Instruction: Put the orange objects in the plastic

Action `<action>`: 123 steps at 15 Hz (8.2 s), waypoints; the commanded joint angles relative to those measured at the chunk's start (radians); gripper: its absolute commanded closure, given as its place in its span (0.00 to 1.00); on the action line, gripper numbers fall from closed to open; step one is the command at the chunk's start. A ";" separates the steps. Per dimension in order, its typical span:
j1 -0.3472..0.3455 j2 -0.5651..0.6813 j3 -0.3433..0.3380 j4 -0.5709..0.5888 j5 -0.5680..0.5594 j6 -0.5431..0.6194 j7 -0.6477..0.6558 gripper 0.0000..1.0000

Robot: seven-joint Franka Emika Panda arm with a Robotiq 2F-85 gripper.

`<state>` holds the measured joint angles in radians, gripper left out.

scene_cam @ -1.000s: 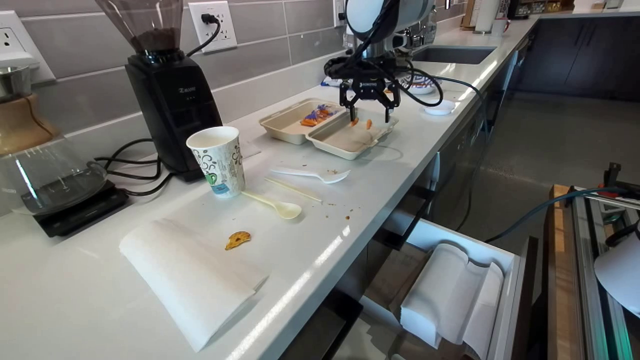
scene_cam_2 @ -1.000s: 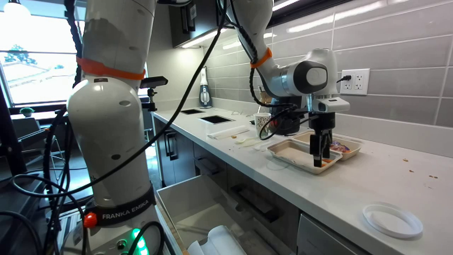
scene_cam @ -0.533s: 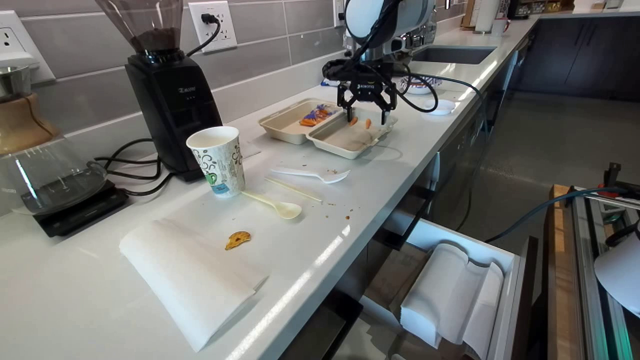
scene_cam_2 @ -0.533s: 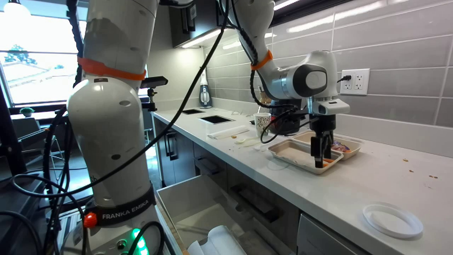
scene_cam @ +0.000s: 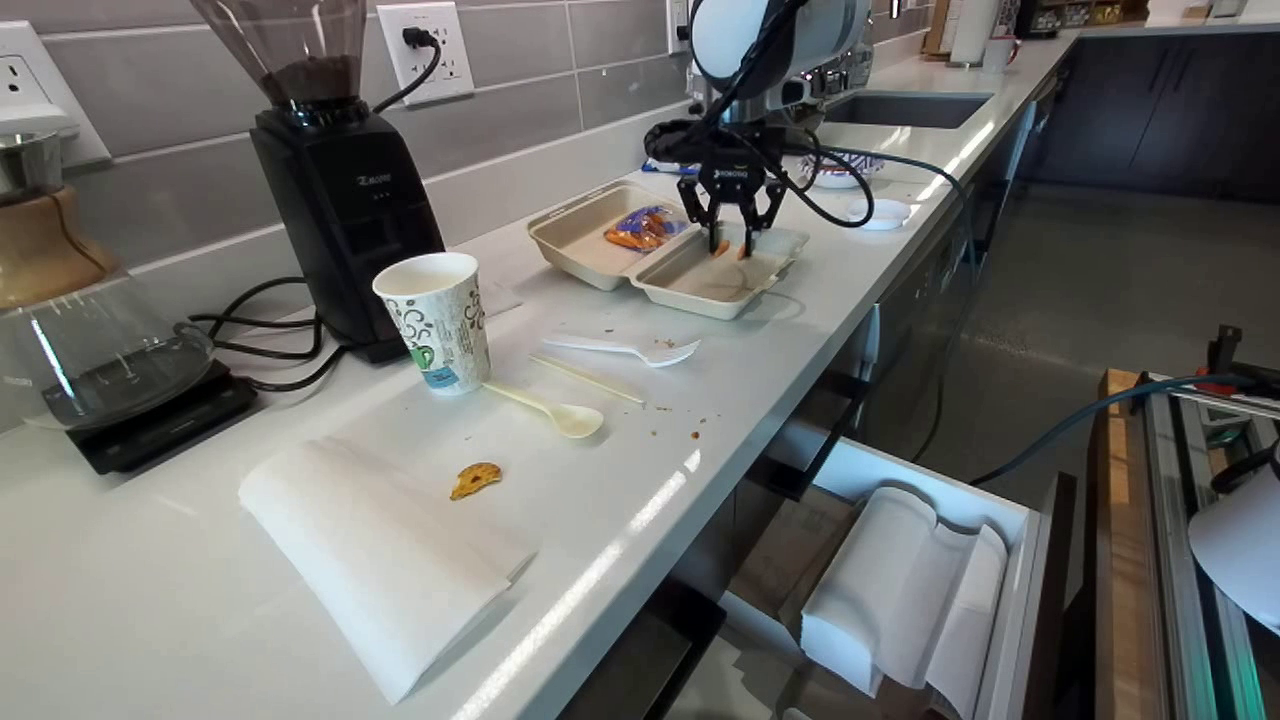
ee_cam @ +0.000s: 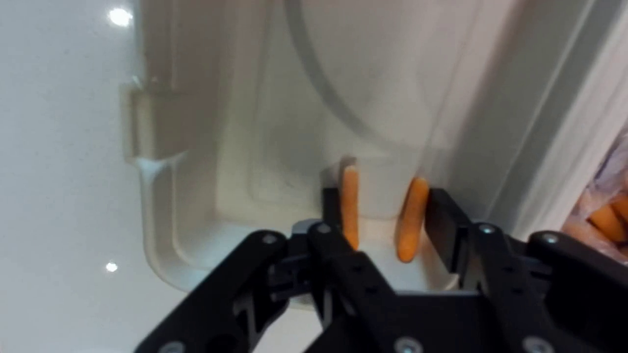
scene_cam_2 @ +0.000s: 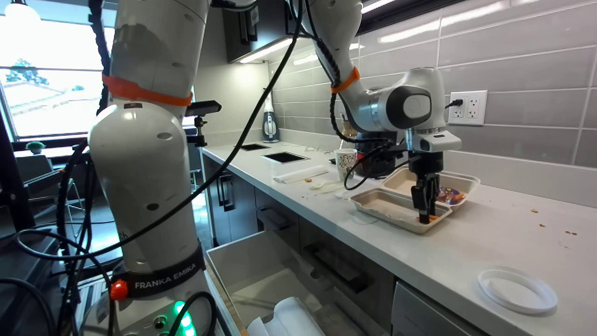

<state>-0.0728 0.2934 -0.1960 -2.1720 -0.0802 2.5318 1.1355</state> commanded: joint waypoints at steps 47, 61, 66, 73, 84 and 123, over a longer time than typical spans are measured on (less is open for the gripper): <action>0.009 -0.071 0.052 0.061 0.027 -0.021 -0.361 0.97; 0.002 0.010 0.046 0.134 0.135 -0.031 -0.505 0.97; 0.002 0.029 0.045 0.157 0.150 -0.032 -0.520 0.97; 0.015 0.068 0.035 0.190 0.138 -0.028 -0.500 0.97; 0.010 0.087 0.038 0.216 0.164 -0.037 -0.507 0.97; 0.019 0.003 0.018 0.167 0.138 -0.093 -0.527 0.73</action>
<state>-0.0619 0.3526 -0.1669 -1.9659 0.0801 2.4672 0.6379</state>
